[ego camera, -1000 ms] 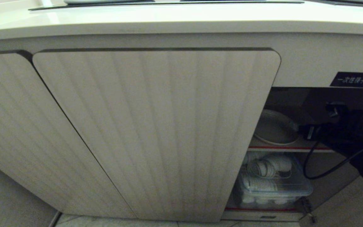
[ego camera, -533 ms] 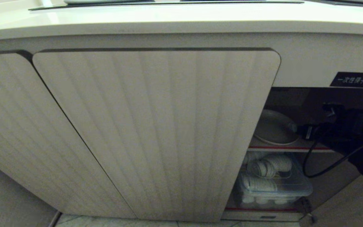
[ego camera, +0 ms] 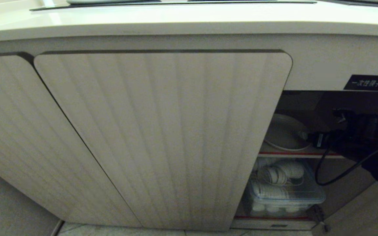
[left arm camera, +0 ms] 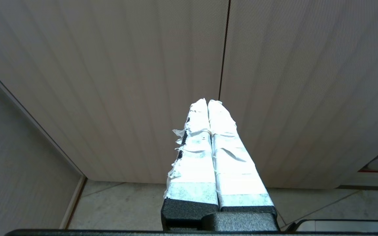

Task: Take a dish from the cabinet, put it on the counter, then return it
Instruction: Take the plate from the cabinet

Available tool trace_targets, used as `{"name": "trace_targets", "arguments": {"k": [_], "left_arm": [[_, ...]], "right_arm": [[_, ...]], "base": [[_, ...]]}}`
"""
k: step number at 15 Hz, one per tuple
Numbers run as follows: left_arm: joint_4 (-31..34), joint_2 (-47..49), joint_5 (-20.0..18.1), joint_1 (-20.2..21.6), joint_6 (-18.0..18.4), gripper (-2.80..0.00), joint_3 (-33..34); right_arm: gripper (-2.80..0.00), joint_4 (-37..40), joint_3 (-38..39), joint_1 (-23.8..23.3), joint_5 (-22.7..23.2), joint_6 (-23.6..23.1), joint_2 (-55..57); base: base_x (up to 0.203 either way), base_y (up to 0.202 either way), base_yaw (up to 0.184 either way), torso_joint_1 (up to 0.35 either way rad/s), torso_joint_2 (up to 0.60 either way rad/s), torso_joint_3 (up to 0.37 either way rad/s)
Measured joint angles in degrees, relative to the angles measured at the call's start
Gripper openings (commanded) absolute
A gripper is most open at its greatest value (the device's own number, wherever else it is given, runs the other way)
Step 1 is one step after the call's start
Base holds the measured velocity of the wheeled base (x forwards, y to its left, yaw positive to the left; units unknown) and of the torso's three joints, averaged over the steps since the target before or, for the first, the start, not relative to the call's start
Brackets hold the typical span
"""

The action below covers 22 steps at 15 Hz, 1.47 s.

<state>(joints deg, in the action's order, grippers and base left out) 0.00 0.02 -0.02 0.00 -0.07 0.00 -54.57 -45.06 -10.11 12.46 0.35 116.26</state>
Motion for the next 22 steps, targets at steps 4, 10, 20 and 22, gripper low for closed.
{"name": "trace_targets", "arguments": {"k": [4,10,20,22], "left_arm": [[0.0,0.0,0.0,0.0,0.0,-2.8,0.0],[0.0,0.0,0.0,0.0,0.0,-2.8,0.0],[0.0,0.0,0.0,0.0,0.0,-2.8,0.0],[0.0,0.0,0.0,0.0,0.0,-2.8,0.0]], "right_arm": [[0.0,1.2,-0.7,0.1,0.0,-0.1,-0.1],[0.0,3.9,-1.7,0.4,0.0,-1.1,-0.2],[0.0,6.1,-3.2,0.5,0.0,-0.6,-0.1],[0.0,6.1,-3.3,0.5,0.0,-0.5,-0.1]], "base": [[0.0,0.0,0.0,0.0,0.0,0.0],[0.0,0.0,0.0,0.0,0.0,0.0],[0.0,0.0,0.0,0.0,0.0,0.0],[0.0,0.0,0.0,0.0,0.0,0.0]]}}
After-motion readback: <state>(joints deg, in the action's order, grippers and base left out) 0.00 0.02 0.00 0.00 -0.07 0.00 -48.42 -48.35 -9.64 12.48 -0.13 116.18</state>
